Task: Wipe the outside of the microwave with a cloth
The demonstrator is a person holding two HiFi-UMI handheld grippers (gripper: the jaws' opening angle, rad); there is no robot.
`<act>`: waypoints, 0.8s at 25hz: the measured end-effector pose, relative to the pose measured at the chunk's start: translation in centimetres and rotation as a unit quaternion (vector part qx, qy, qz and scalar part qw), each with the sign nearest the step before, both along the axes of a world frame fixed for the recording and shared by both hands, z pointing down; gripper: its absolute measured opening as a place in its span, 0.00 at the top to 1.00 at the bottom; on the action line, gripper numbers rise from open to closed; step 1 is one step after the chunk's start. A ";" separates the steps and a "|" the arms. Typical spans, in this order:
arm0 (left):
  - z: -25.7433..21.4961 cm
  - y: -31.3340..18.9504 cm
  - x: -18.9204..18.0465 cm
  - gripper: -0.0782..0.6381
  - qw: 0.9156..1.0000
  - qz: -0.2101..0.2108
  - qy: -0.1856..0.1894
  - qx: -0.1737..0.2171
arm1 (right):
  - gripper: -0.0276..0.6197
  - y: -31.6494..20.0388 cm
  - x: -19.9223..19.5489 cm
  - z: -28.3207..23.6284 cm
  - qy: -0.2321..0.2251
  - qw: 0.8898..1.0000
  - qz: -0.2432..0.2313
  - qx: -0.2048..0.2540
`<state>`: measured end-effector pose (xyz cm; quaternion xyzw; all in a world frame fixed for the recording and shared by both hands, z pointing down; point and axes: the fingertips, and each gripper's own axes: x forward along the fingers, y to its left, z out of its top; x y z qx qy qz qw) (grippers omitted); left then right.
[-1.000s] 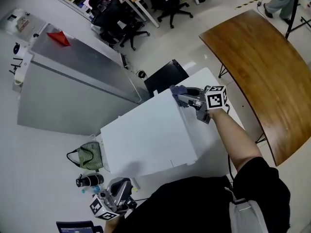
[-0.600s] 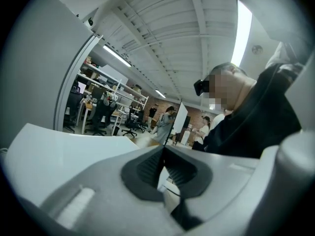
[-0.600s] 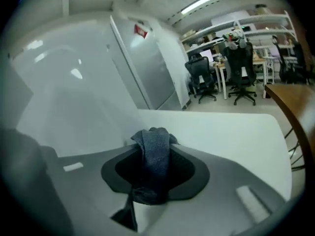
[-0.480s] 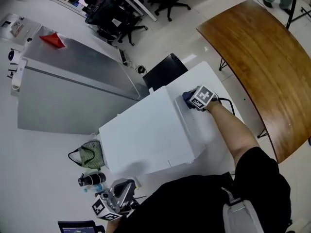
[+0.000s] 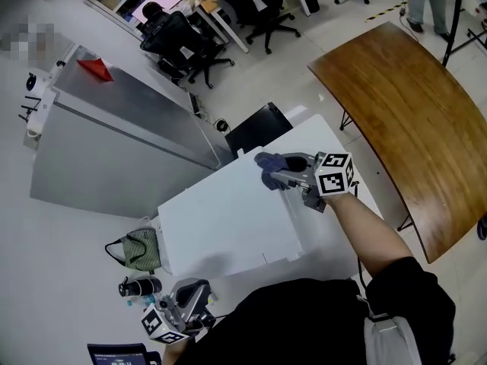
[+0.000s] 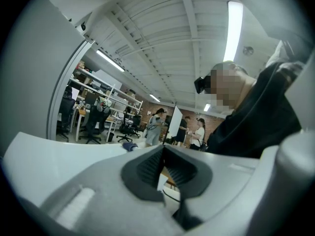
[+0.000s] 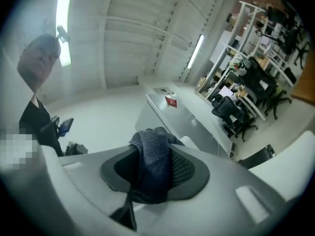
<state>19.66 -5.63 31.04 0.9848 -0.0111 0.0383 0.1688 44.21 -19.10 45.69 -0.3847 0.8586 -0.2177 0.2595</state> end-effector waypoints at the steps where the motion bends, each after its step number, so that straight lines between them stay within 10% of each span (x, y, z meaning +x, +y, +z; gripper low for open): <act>1: 0.3 0.0 0.0 0.89 1.000 -0.002 -0.003 -0.004 | 0.75 -0.2 0.3 0.7 -0.013 1.000 0.003 -0.001; 7: 2.5 0.5 -0.5 0.89 0.999 -0.007 -0.030 -0.029 | 0.76 -0.7 1.6 13.5 0.067 0.988 0.019 -0.135; 15: 4.3 1.0 -0.7 0.89 0.998 -0.018 -0.038 -0.047 | 0.77 -1.4 1.7 24.2 0.299 0.914 0.010 -0.274; 17: 3.6 1.4 -0.7 0.89 0.999 -0.014 -0.030 -0.038 | 0.76 -0.7 1.8 23.4 0.285 0.919 0.010 -0.274; 20: 2.0 1.4 -1.1 0.89 1.000 -0.015 -0.013 -0.021 | 0.75 1.3 1.5 15.7 0.189 0.962 0.024 -0.196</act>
